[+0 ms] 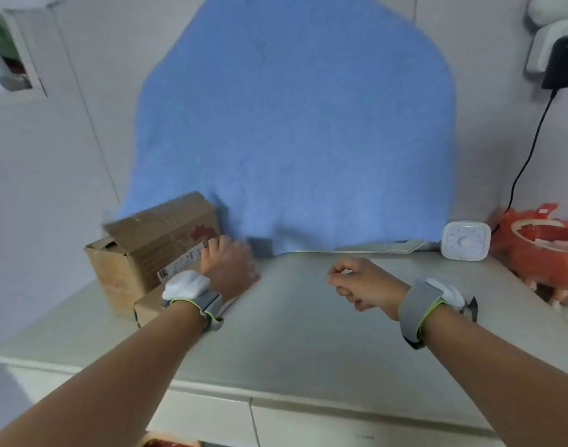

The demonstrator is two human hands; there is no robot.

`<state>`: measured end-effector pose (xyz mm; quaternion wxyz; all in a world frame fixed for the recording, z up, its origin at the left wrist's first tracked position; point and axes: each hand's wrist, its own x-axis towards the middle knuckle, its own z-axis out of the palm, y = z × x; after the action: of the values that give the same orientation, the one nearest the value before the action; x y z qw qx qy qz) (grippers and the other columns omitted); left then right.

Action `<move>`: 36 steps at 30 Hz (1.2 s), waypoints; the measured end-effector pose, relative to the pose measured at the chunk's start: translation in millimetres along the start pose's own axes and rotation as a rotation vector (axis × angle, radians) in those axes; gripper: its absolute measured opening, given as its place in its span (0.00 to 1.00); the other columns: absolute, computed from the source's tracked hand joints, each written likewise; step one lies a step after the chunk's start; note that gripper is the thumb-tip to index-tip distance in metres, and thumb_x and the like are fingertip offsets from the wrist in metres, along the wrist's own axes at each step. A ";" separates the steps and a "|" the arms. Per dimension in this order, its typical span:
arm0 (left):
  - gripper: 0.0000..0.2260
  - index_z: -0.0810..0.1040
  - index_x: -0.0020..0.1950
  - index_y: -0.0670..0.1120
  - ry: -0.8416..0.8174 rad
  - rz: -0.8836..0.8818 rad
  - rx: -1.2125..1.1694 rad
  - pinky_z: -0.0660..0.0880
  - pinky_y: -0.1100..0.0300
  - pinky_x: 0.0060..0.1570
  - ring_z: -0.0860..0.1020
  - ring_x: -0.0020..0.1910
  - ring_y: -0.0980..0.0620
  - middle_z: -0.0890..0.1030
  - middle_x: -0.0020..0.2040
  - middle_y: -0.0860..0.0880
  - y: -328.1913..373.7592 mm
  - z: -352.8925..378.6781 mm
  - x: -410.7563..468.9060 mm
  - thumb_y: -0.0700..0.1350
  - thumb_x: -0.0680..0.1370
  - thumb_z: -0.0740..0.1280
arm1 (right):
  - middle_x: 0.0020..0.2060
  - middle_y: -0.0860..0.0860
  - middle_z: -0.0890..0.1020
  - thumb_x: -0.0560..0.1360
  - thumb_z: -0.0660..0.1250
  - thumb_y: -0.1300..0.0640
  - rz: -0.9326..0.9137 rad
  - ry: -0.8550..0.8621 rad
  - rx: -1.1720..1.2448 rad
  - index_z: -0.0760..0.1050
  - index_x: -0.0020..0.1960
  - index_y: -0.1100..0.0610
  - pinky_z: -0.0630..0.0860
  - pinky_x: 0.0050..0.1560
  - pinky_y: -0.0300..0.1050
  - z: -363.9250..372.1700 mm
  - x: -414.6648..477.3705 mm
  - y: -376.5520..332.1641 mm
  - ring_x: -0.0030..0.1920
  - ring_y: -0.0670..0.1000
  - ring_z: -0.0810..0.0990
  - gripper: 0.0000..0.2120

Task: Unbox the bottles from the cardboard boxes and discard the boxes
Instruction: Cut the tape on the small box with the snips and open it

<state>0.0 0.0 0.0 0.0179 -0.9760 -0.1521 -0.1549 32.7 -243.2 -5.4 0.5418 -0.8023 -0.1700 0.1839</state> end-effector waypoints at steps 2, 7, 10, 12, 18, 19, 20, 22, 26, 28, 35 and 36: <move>0.30 0.70 0.70 0.44 0.032 -0.110 0.098 0.63 0.53 0.66 0.66 0.69 0.45 0.69 0.69 0.44 -14.7 0.2 -7.9 0.59 0.74 0.68 | 0.29 0.50 0.70 0.78 0.64 0.58 0.004 -0.003 -0.045 0.75 0.53 0.60 0.60 0.27 0.38 4.5 -1.3 1.8 0.25 0.46 0.62 0.07; 0.38 0.64 0.72 0.46 -0.127 -0.225 0.190 0.60 0.47 0.69 0.65 0.71 0.43 0.69 0.71 0.43 -44.7 16.7 -12.5 0.67 0.71 0.67 | 0.30 0.50 0.72 0.78 0.65 0.57 0.024 -0.026 -0.073 0.76 0.56 0.60 0.64 0.28 0.38 14.4 -4.3 5.0 0.24 0.46 0.64 0.10; 0.37 0.62 0.72 0.49 -0.189 -0.221 0.142 0.61 0.40 0.68 0.66 0.70 0.40 0.67 0.71 0.43 -46.9 11.2 -8.8 0.65 0.70 0.70 | 0.30 0.50 0.73 0.78 0.65 0.56 0.028 -0.033 -0.099 0.76 0.56 0.59 0.65 0.29 0.38 15.4 -2.9 6.3 0.24 0.46 0.65 0.09; 0.35 0.62 0.71 0.52 -0.211 -0.170 0.019 0.63 0.39 0.65 0.67 0.68 0.38 0.66 0.69 0.44 -46.5 7.9 -6.6 0.61 0.69 0.73 | 0.31 0.50 0.74 0.78 0.65 0.56 0.025 -0.033 -0.105 0.76 0.55 0.59 0.66 0.29 0.38 16.2 -2.9 7.9 0.25 0.46 0.65 0.09; 0.35 0.64 0.69 0.58 -0.221 0.045 -0.186 0.63 0.37 0.66 0.72 0.63 0.42 0.66 0.64 0.51 -20.2 4.2 -7.2 0.56 0.67 0.76 | 0.32 0.52 0.73 0.79 0.64 0.58 -0.044 0.019 -0.100 0.76 0.55 0.62 0.65 0.29 0.38 16.0 -1.0 9.7 0.27 0.47 0.65 0.09; 0.35 0.64 0.69 0.59 -0.221 0.094 -0.204 0.64 0.38 0.65 0.72 0.63 0.43 0.67 0.64 0.52 -11.3 4.5 -6.8 0.56 0.66 0.76 | 0.32 0.52 0.73 0.79 0.64 0.58 -0.060 0.031 -0.100 0.76 0.54 0.63 0.65 0.29 0.39 15.2 -0.8 9.9 0.27 0.47 0.65 0.09; 0.35 0.64 0.69 0.59 -0.224 0.141 -0.218 0.65 0.39 0.64 0.72 0.62 0.44 0.67 0.64 0.52 -1.8 4.3 -6.1 0.56 0.66 0.76 | 0.33 0.53 0.73 0.78 0.64 0.58 -0.085 0.049 -0.107 0.76 0.53 0.62 0.66 0.30 0.38 13.9 -0.2 10.3 0.28 0.47 0.66 0.08; 0.35 0.65 0.69 0.60 -0.234 0.230 -0.232 0.67 0.43 0.62 0.73 0.62 0.46 0.67 0.62 0.53 18.7 4.1 -3.8 0.56 0.65 0.76 | 0.34 0.51 0.75 0.78 0.65 0.57 -0.166 0.120 -0.157 0.77 0.50 0.59 0.68 0.33 0.38 10.4 0.0 11.0 0.30 0.46 0.69 0.05; 0.35 0.65 0.68 0.60 -0.246 0.402 -0.289 0.67 0.45 0.60 0.72 0.60 0.46 0.67 0.62 0.54 59.6 6.9 -1.2 0.54 0.65 0.77 | 0.44 0.49 0.81 0.75 0.69 0.57 -0.324 0.399 -0.273 0.77 0.51 0.55 0.74 0.49 0.42 -1.9 1.5 13.8 0.45 0.48 0.78 0.05; 0.36 0.65 0.68 0.59 -0.250 0.492 -0.324 0.68 0.47 0.61 0.73 0.59 0.47 0.68 0.61 0.54 77.1 8.2 -0.4 0.54 0.65 0.78 | 0.51 0.48 0.79 0.72 0.72 0.54 -0.391 0.493 -0.450 0.77 0.56 0.51 0.72 0.56 0.44 -11.4 0.3 17.0 0.54 0.50 0.75 0.13; 0.44 0.63 0.72 0.51 -0.375 0.527 -0.341 0.72 0.52 0.61 0.75 0.60 0.49 0.74 0.63 0.52 95.3 6.2 8.0 0.57 0.61 0.81 | 0.73 0.39 0.62 0.66 0.72 0.41 -0.258 0.296 -1.105 0.58 0.75 0.41 0.56 0.68 0.49 -34.2 2.7 35.7 0.71 0.49 0.59 0.41; 0.43 0.65 0.69 0.51 -0.432 0.492 -0.307 0.74 0.53 0.58 0.77 0.57 0.50 0.77 0.61 0.53 86.6 5.1 12.0 0.60 0.60 0.80 | 0.73 0.39 0.61 0.67 0.72 0.42 -0.270 0.300 -1.123 0.57 0.75 0.41 0.55 0.68 0.49 -36.6 3.4 38.1 0.72 0.48 0.59 0.41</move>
<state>38.6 -78.6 -0.1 -0.1245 -0.9849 0.1122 0.0427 55.9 -284.6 -28.7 0.0712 -0.9546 -0.2634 -0.1200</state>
